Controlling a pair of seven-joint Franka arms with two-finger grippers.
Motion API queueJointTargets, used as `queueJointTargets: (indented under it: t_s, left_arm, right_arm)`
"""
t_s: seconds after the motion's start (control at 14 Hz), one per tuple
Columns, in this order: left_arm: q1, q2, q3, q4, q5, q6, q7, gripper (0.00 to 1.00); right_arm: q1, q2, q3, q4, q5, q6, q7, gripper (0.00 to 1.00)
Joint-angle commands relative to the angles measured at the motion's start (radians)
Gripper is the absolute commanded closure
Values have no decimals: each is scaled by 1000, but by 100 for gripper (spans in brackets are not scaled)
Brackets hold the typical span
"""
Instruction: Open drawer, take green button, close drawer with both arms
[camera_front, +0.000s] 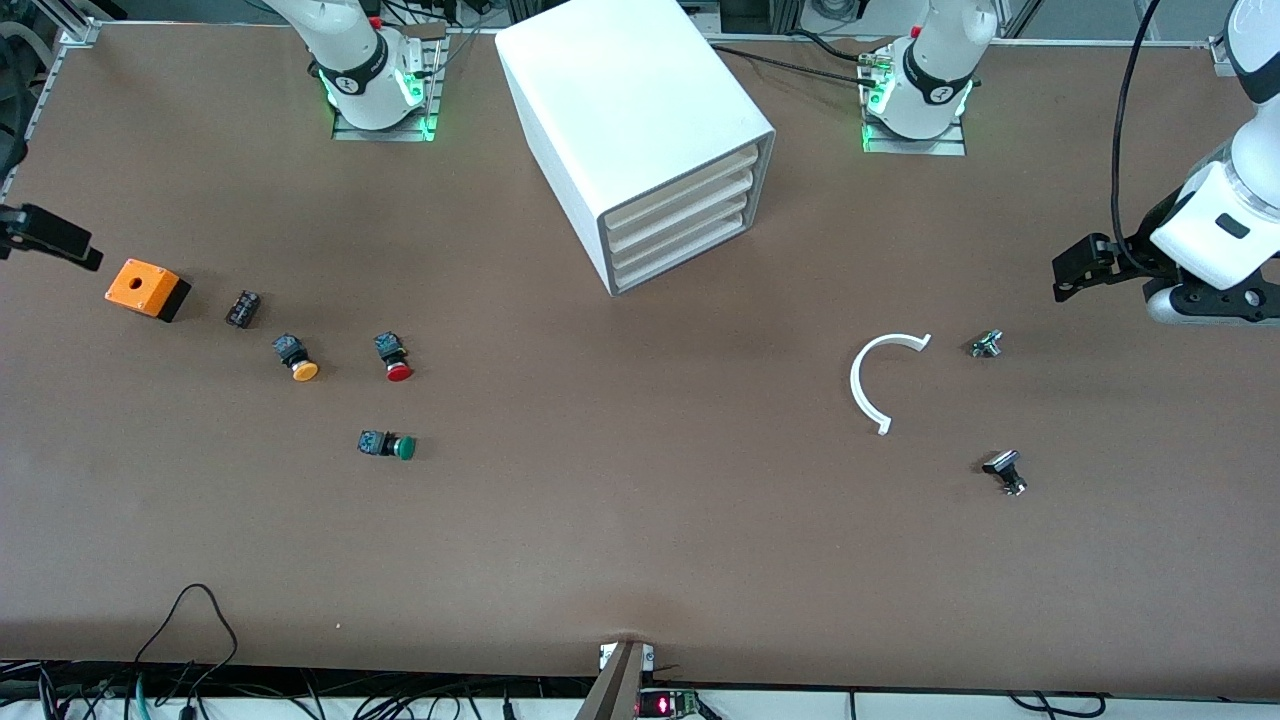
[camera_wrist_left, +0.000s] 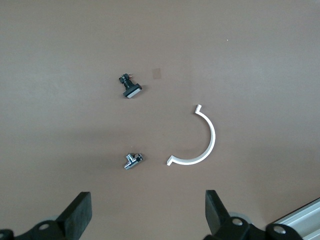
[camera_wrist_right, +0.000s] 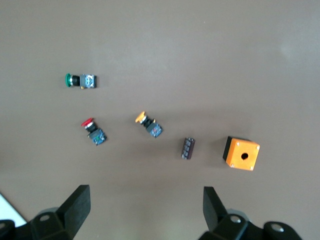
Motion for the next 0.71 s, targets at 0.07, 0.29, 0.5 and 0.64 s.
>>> queueJointTargets:
  t_s: [0.07, 0.29, 0.5, 0.64]
  left_arm:
    - [5, 15, -6, 32, 15, -23, 8, 0]
    - [5, 15, -6, 32, 17, -23, 8, 0]
    - [7, 15, -6, 32, 17, -23, 7, 0]
    - [7, 15, -6, 32, 15, -25, 7, 0]
  right_arm:
    - [0, -31, 1, -5, 15, -77, -7, 0]
    - [0, -165, 7, -6, 6, -133, -10, 0]
    - [0, -174, 12, -8, 15, -229, -89, 0]
    - [-3, -156, -4, -8, 12, -229, -116, 0]
